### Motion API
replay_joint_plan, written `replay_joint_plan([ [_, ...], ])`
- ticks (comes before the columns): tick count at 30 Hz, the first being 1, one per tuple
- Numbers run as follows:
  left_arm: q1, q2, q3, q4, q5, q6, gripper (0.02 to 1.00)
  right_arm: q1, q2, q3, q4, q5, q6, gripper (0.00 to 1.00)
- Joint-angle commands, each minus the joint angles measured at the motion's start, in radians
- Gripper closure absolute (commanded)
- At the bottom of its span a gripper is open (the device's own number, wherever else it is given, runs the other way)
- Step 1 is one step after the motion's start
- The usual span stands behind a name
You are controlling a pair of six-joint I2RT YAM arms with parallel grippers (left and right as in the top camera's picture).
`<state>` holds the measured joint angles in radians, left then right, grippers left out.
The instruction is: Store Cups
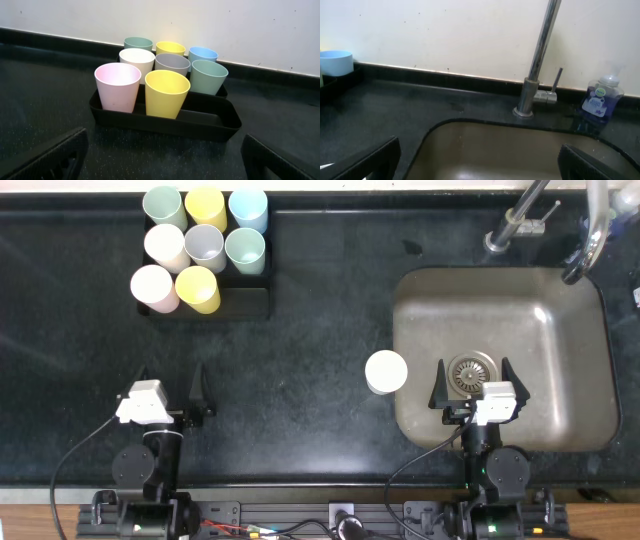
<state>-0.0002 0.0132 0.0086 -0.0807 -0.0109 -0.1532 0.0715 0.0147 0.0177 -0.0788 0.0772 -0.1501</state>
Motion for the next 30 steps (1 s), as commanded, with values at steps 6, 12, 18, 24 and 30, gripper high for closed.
replay_joint_plan([
  [6, -0.006, -0.011, -0.001, -0.004, 0.010, 0.015, 0.018, -0.006, -0.011, -0.013, 0.003, -0.040, 0.051, 0.003],
  [12, -0.006, -0.011, -0.001, -0.004, 0.010, 0.015, 0.018, -0.006, -0.011, -0.012, 0.003, -0.051, 0.136, 0.005],
  [18, -0.006, -0.011, -0.001, -0.004, 0.010, 0.015, 0.020, -0.006, 0.010, 0.033, -0.092, -0.058, 0.199, 0.005],
  [24, -0.006, -0.011, -0.001, -0.004, 0.010, 0.015, 0.018, -0.001, 0.125, 0.285, -0.370, -0.093, 0.267, 0.003],
  [30, -0.006, -0.011, -0.001, -0.004, 0.010, 0.015, 0.018, 0.044, 0.369, 0.565, -0.562, -0.278, 0.286, 0.003],
])
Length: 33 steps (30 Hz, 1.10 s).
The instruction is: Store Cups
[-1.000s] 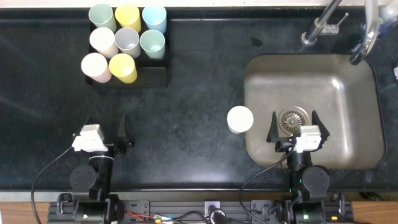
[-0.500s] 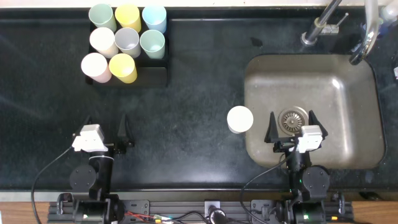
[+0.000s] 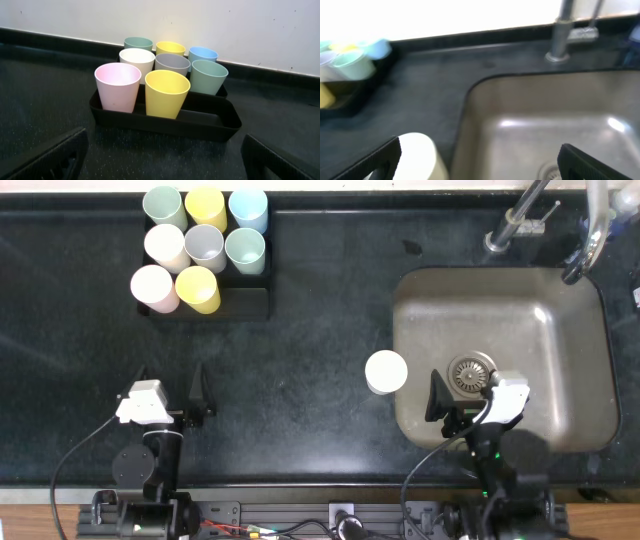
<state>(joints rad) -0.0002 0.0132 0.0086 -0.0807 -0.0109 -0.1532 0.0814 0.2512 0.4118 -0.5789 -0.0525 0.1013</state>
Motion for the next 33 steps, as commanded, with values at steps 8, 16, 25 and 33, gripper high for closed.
replay_joint_plan([
  [8, -0.006, -0.011, -0.001, -0.004, 0.010, 0.015, 0.018, 0.090, 0.499, 0.543, -0.394, -0.221, 0.079, 0.003],
  [16, -0.006, -0.011, -0.001, -0.004, 0.010, 0.015, 0.018, 0.090, 0.745, 0.733, -0.578, -0.190, 0.086, 0.005],
  [25, -0.006, -0.011, -0.001, -0.004, 0.010, 0.015, 0.018, 0.090, 0.835, 0.774, -0.726, -0.015, 0.318, 0.003],
  [33, -0.006, -0.011, -0.001, -0.004, 0.010, 0.015, 0.018, 0.119, 0.921, 0.774, -0.783, -0.014, 0.318, 0.003],
])
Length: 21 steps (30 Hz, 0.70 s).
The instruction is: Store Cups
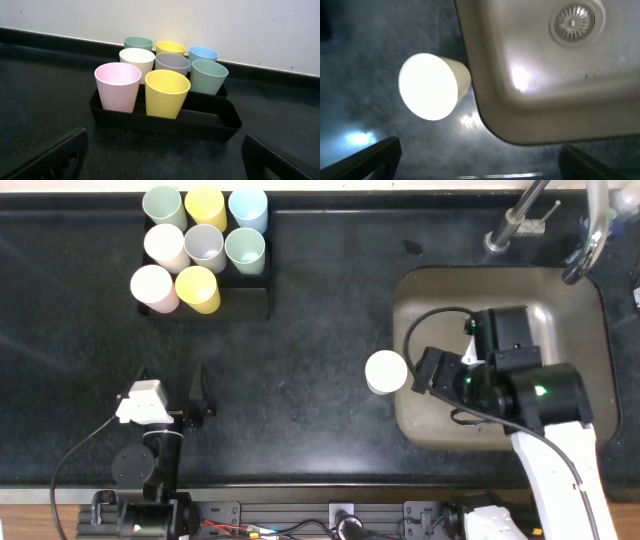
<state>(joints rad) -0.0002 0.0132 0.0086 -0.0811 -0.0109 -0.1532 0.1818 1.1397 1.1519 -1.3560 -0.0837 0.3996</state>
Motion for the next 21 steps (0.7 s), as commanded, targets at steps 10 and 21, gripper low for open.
replay_joint_plan([
  [10, -0.006, -0.011, -0.001, -0.003, 0.010, 0.016, 0.018, 0.022, 0.143, 0.034, 0.024, 0.023, 0.008, 0.003],
  [21, -0.006, -0.011, -0.001, -0.003, 0.010, 0.015, 0.018, 0.067, 0.282, 0.034, 0.078, 0.011, -0.003, 0.003],
])
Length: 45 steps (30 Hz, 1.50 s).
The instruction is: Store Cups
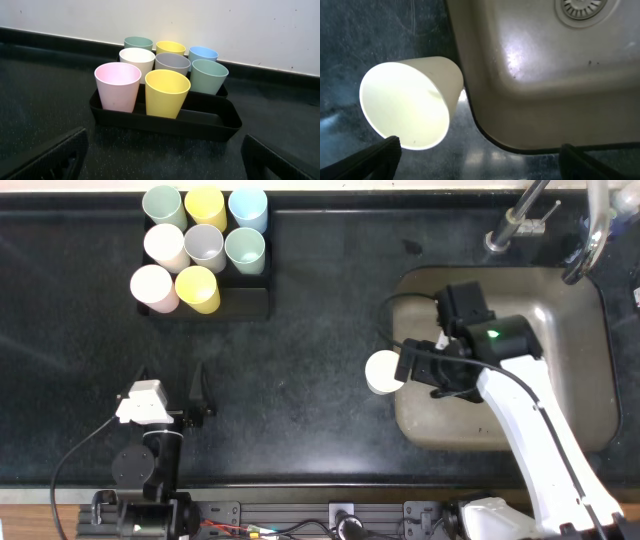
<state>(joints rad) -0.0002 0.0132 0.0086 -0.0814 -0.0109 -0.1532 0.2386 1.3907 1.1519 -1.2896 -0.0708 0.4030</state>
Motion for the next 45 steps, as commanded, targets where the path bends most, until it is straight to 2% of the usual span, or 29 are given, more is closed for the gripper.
replay_joint_plan([
  [1, -0.006, -0.011, -0.001, -0.003, 0.010, 0.015, 0.018, 0.011, 0.040, 0.034, 0.014, -0.008, -0.007, 0.003],
  [11, -0.006, -0.011, -0.001, -0.003, 0.010, 0.015, 0.018, 0.010, 0.106, 0.033, 0.039, -0.006, -0.061, 0.005],
  [23, -0.006, -0.011, -0.001, -0.003, 0.010, 0.015, 0.020, 0.010, 0.128, 0.018, 0.087, 0.046, -0.076, 0.001],
  [39, -0.006, -0.011, -0.001, -0.003, 0.010, 0.015, 0.020, 0.009, 0.137, -0.042, 0.129, 0.045, -0.089, 0.023],
  [40, -0.006, -0.011, -0.001, -0.003, 0.010, 0.015, 0.020, 0.009, 0.137, -0.042, 0.131, 0.045, -0.089, 0.093],
  [41, -0.006, -0.011, -0.001, -0.003, 0.010, 0.015, 0.018, 0.009, 0.137, -0.042, 0.133, 0.045, -0.090, 0.286],
  [42, -0.006, -0.011, -0.001, -0.003, 0.010, 0.015, 0.018, 0.009, 0.137, -0.042, 0.135, 0.045, -0.089, 0.570],
  [43, -0.006, -0.011, -0.001, -0.003, 0.010, 0.015, 0.018, 0.009, 0.137, -0.042, 0.137, 0.045, -0.089, 0.803],
  [44, -0.006, -0.011, -0.001, -0.003, 0.010, 0.015, 0.018, 0.010, 0.137, -0.042, 0.139, 0.045, -0.089, 0.956],
  [45, -0.006, -0.011, -0.001, -0.003, 0.010, 0.015, 0.018, 0.010, 0.137, -0.042, 0.142, 0.045, -0.089, 0.956],
])
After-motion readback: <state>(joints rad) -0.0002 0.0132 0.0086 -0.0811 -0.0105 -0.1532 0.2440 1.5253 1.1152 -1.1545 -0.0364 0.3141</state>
